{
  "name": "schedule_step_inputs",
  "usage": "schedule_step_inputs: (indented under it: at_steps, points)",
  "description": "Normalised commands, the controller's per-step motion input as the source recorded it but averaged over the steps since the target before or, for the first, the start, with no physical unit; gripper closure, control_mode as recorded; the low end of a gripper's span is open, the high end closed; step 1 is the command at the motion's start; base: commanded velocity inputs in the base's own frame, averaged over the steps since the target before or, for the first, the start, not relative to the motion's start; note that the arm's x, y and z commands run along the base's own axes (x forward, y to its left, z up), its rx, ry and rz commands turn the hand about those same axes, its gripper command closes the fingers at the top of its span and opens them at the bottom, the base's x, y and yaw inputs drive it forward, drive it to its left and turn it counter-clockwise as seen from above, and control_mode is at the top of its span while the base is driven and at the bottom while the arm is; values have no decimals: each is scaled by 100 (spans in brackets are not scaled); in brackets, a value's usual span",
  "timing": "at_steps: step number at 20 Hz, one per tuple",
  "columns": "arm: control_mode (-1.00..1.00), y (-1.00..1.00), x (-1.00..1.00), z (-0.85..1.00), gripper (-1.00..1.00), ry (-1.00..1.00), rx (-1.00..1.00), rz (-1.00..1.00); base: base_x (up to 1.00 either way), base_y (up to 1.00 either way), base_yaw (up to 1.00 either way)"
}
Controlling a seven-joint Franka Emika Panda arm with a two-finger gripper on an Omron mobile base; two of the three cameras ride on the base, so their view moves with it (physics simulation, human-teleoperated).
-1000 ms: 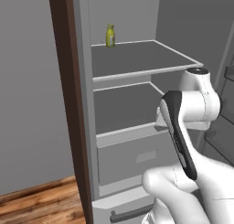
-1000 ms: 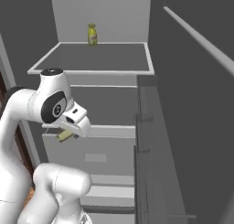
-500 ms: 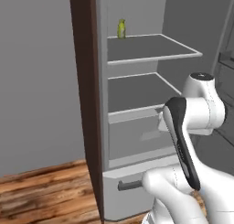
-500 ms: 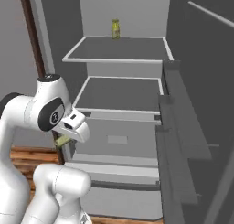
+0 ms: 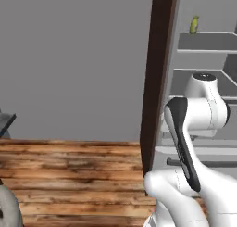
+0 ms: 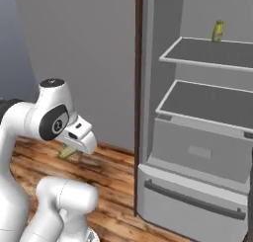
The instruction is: Retrieve the butter from the fridge and place it on a plate on the dining table. Then retrieve the butter knife by the fridge and place it near the plate.
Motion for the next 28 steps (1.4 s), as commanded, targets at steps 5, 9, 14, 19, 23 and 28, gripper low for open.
schedule_step_inputs:
  at_steps: [5,9,14,19,23,28]
  points:
    - [100,0,0,0,100,0,0,0,-49,9,61]
    - [100,0,0,0,100,0,0,0,-55,5,33]
    - [100,0,0,0,100,0,0,0,-36,34,44]
    - [100,0,0,0,100,0,0,0,-14,50,70]
    - [100,0,0,0,100,0,0,0,-30,66,47]
    - [100,0,0,0,100,0,0,0,-23,85,42]
